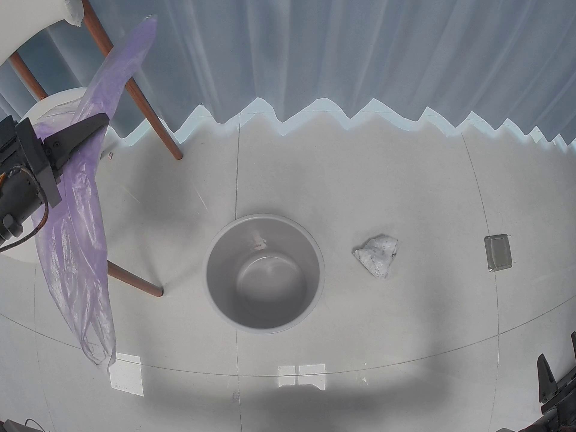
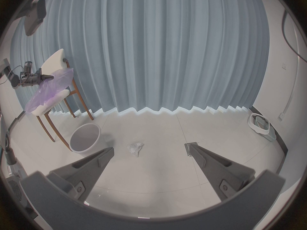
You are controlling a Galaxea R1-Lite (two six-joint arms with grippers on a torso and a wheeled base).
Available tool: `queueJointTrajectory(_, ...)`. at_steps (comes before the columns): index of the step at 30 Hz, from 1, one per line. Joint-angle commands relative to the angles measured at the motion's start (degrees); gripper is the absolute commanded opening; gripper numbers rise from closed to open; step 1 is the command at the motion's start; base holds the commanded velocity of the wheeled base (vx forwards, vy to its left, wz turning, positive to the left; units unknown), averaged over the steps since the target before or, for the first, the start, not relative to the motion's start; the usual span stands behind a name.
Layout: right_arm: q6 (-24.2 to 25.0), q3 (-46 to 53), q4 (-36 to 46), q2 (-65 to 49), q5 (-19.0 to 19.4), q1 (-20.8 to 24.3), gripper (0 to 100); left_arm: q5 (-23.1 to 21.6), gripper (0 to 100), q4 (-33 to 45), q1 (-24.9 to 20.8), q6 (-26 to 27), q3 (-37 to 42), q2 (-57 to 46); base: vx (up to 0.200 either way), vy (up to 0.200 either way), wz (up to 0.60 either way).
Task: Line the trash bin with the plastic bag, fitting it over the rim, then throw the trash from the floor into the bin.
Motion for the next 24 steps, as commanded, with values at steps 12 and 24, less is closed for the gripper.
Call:
queueJointTrajectory(12,0.0,1.0,0.0,-1.0,0.0,0.0,100,-9.2,0,-0.1,-6.4,0.0,1.7,-2.5,0.0,0.0,0.0)
queueJointTrajectory(24,-0.1,1.0,0.0,-1.0,0.0,0.0,100,-9.2,0,0.3,-16.0,-0.4,5.4,-5.0,0.0,0.0,0.0)
